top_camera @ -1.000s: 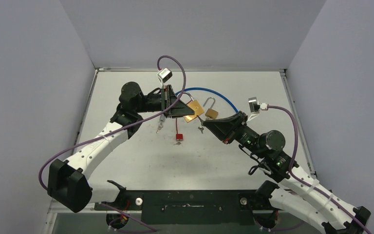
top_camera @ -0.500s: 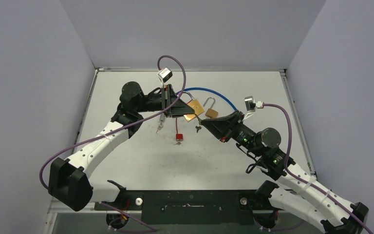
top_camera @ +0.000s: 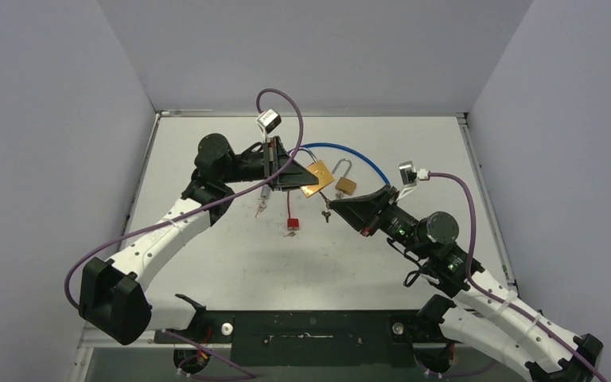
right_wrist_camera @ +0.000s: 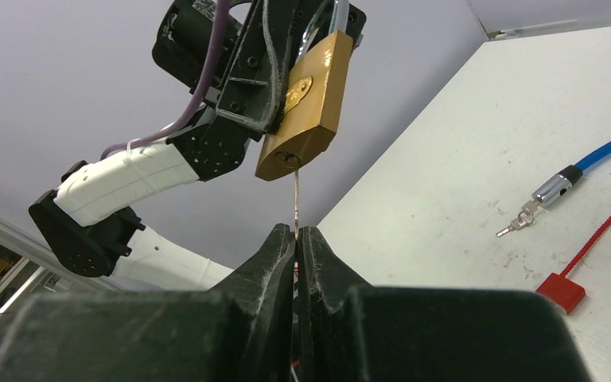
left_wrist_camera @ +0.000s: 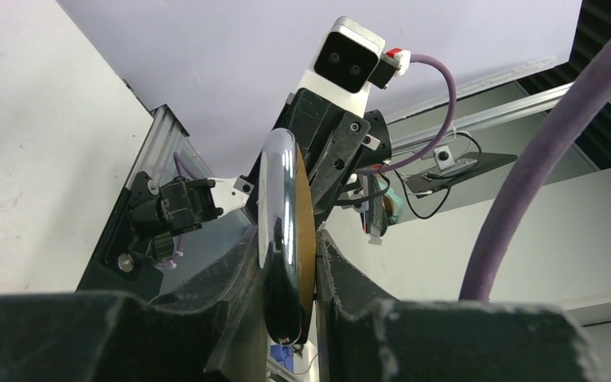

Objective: Unlock with the key

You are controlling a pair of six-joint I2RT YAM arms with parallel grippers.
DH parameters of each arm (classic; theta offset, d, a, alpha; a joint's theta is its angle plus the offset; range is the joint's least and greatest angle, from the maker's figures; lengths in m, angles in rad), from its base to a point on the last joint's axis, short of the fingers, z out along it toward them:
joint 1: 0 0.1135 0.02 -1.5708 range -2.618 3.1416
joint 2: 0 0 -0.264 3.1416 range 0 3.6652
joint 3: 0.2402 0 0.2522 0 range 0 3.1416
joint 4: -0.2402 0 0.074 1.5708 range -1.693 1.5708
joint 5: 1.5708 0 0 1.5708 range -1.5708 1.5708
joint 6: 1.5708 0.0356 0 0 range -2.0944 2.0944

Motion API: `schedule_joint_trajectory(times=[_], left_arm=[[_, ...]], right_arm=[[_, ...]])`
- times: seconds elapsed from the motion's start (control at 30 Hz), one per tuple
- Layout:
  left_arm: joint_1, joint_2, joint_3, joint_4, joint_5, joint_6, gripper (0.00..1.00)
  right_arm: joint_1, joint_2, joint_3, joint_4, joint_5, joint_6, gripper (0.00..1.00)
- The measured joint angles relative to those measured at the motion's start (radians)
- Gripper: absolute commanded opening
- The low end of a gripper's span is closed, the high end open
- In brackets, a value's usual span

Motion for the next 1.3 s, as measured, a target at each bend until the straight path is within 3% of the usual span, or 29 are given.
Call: schedule_joint_trajectory(times=[0.4,0.83,1.3], left_arm=[[-0.016,0.0,0.0,0.013,0.0,-0.004,0.0],[-0.017,-0.001,0.013,-0.006,-0.008,0.03,0.0],[-0.018,-0.019,0.013,-0.011,-0.012,0.043,0.0]], right_arm=[[0.0,0.037,0.0,0.02,0.002,0.026,0.0],[0.0,-0.045,-0.01,-0.011,-0.018,0.014,0.0],[0.0,0.008,-0.01,0.022,-0.014,0.031,0.0]])
